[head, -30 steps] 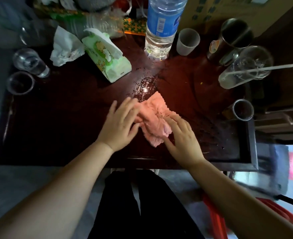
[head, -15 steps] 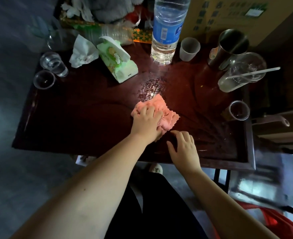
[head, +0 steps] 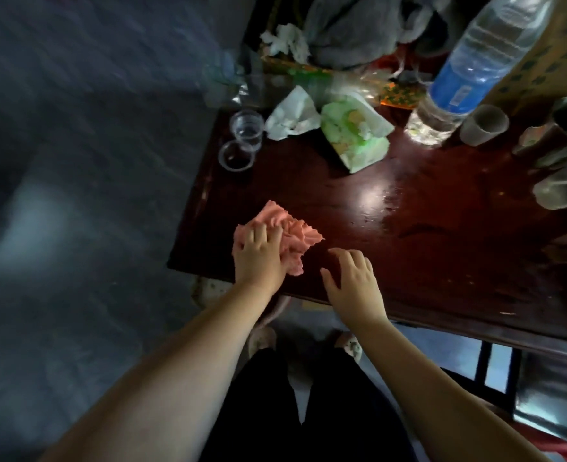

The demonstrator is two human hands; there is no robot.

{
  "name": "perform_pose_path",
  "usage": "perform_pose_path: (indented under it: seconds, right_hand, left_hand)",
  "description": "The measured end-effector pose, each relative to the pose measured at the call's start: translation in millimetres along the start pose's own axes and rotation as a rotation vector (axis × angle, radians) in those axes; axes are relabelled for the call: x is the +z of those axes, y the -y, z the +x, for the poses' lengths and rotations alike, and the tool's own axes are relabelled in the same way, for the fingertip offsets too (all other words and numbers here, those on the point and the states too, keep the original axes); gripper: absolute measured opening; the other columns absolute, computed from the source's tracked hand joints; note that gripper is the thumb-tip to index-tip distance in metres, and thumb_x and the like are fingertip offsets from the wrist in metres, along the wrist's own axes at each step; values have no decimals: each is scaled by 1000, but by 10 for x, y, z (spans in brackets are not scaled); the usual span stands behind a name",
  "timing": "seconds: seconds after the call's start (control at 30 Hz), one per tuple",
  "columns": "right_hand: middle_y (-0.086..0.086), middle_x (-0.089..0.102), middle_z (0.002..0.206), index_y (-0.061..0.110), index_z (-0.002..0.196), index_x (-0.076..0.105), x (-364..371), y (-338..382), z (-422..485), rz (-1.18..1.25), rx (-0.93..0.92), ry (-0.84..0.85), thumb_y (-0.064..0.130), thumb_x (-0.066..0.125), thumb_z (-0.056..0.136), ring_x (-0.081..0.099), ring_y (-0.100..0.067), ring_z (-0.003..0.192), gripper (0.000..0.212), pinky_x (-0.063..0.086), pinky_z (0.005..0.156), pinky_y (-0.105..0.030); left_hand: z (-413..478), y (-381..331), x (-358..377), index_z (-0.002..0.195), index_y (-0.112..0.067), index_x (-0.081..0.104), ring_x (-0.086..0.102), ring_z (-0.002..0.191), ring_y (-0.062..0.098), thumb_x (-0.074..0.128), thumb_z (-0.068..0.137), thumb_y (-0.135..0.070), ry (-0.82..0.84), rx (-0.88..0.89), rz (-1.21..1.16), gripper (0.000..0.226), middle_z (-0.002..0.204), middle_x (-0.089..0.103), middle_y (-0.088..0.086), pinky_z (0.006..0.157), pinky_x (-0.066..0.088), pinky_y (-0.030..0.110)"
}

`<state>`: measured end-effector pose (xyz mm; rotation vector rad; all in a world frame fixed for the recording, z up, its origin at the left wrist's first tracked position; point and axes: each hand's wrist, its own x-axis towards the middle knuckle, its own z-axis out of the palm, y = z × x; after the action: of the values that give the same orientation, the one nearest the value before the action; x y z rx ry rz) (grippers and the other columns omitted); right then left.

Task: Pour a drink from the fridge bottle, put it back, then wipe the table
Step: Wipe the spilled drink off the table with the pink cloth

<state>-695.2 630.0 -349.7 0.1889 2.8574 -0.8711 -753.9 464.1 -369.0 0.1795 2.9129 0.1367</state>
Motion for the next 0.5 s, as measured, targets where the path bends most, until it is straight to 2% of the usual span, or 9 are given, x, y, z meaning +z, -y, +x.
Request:
perform_pose_path:
  seconds: [0.2,0.3,0.37,0.5]
  right_hand:
    - [-5,50,128,15,130,49,348,680,157,17,-22,41,31,55,92,43,-22,120,42,40,97,-32]
    - [-6,48,130,15,132,47,384,745,161,-11,13,79,32,54,92,40,-23,123,43,38,98,-32]
    - [-6,47,131,15,132,46,372,728,146,-29,47,105,32,53,93,39,-24,125,44,38,99,-32]
    - [-5,44,135,14,134,45,297,637,53,-81,96,149,33,52,93,36,-23,127,45,38,101,-35]
  left_hand:
    - [10,607,-73,148,-25,21,24,138,26,49,91,-51,27,-124,-69,68,149,26,7,107,33,44]
    - [19,675,-86,146,-23,26,27,135,25,43,93,-53,24,-142,-65,62,147,28,7,102,37,41]
    - [28,688,-88,145,-22,27,27,135,26,38,93,-55,61,-146,-55,62,147,28,8,101,37,41]
    - [37,704,-161,148,-18,20,18,139,31,37,94,-55,194,-95,-91,68,151,20,12,107,32,46]
